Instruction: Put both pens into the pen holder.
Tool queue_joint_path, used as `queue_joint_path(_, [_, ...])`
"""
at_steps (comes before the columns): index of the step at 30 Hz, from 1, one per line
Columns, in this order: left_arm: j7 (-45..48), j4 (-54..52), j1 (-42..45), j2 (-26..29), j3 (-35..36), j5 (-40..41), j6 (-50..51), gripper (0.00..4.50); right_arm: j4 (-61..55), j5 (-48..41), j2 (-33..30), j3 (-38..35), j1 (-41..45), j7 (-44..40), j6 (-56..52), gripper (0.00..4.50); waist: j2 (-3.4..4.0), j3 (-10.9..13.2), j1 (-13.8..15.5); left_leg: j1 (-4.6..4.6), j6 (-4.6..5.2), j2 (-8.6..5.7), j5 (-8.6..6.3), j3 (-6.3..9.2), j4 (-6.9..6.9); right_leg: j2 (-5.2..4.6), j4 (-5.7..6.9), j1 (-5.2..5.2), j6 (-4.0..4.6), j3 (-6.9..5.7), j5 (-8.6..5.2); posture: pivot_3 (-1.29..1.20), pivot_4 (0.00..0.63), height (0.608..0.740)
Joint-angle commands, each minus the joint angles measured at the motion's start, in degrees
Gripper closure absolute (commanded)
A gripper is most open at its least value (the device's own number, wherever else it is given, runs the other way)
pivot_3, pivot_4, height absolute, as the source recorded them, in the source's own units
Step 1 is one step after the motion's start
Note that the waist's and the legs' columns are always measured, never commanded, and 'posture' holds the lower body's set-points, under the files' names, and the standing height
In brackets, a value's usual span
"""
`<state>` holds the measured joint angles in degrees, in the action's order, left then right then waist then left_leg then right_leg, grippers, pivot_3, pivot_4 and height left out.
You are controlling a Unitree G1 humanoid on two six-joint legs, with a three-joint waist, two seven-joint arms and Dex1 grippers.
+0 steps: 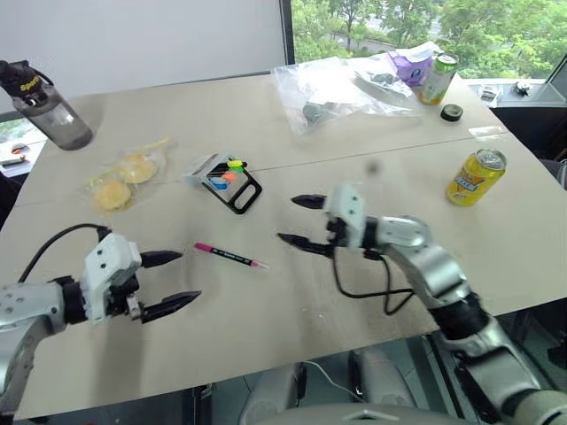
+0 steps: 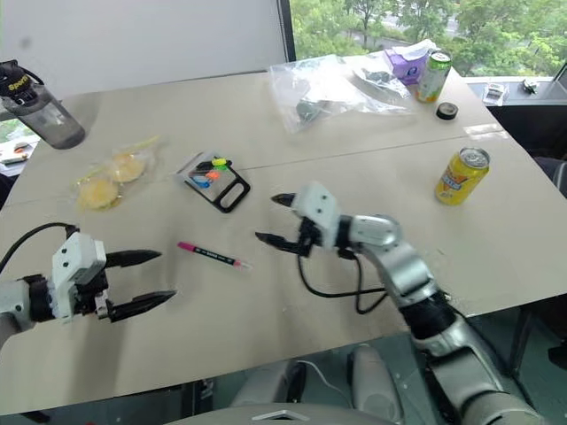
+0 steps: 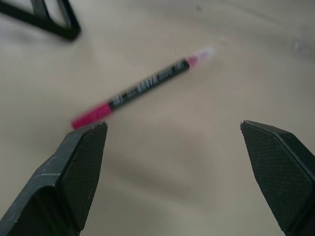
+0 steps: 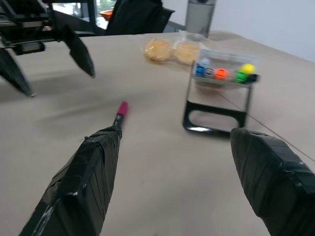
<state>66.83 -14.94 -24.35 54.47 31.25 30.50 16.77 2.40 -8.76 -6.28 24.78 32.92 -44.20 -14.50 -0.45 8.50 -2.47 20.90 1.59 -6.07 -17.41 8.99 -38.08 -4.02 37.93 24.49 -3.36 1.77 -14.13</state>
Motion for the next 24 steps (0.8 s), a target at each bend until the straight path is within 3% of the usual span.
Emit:
queue_joint_path(1, [-0.2,-4.3,-4.4,-1.9,7.1,0.2,0.4,0.05,3.8,1.9,5.0,3.8,2.1,0.7,1.8,0.71,0.00,0.0,0.2,0.00,-0.01,0.02,0.00,-0.02,0.02,-0.01,0.01,0.00,0.01,-0.02,0.00,0.00,0.150,0.740])
queue_joint_path(9, [-0.5,-11.5,-16.8,-8.7,15.0,0.2,1.6,0.05,12.2,8.5,7.0,9.2,2.3,0.3,3.6,0.71,-0.07,0.0,0.3,-0.04,-0.02,0.06,-0.01,-0.07,0.02,0.05,0.00,-0.02,0.06,-0.01,0.03,0.00,0.150,0.740])
queue_joint_path(16, [-1.2,-14.6,-20.3,-10.9,16.7,2.5,5.1,0.05,14.5,14.2,5.9,10.5,0.7,2.6,1.1,0.71,-0.06,0.0,0.2,-0.10,-0.08,0.20,0.00,-0.11,0.02,0.18,0.04,-0.02,0.18,-0.01,0.10,0.00,0.150,0.740])
queue_joint_path(18, [-1.1,-15.0,-20.8,-11.0,16.7,2.8,6.0,0.00,14.0,14.6,5.6,10.5,0.2,2.5,0.3,1.63,-0.07,0.0,0.2,-0.14,-0.08,0.21,0.00,-0.16,0.02,0.18,0.04,-0.03,0.18,0.04,0.10,0.00,0.150,0.740])
queue_joint_path(19, [-1.0,-15.1,-21.2,-11.0,16.6,2.4,6.1,0.00,13.8,14.9,5.4,10.5,0.0,2.6,0.2,1.83,-0.08,-0.1,0.2,-0.14,-0.08,0.21,0.00,-0.16,0.02,0.19,0.04,-0.03,0.18,0.04,0.10,0.00,0.150,0.740])
queue_joint_path(20, [-0.8,-15.1,-21.5,-11.0,16.4,2.0,6.0,0.00,13.6,15.1,5.2,10.4,-0.3,2.7,0.2,2.47,-0.07,-0.1,0.2,-0.14,-0.09,0.23,0.00,-0.16,0.02,0.21,0.04,-0.03,0.18,0.04,0.10,0.00,0.150,0.740])
queue_joint_path(24, [-0.8,-15.2,-21.2,-11.1,16.1,2.3,5.9,0.00,12.4,14.7,4.6,9.9,-1.2,2.5,0.4,4.23,-0.07,-0.1,0.4,-0.18,-0.13,0.24,0.02,-0.14,0.02,0.23,0.04,-0.08,0.26,0.00,0.16,0.00,0.150,0.740])
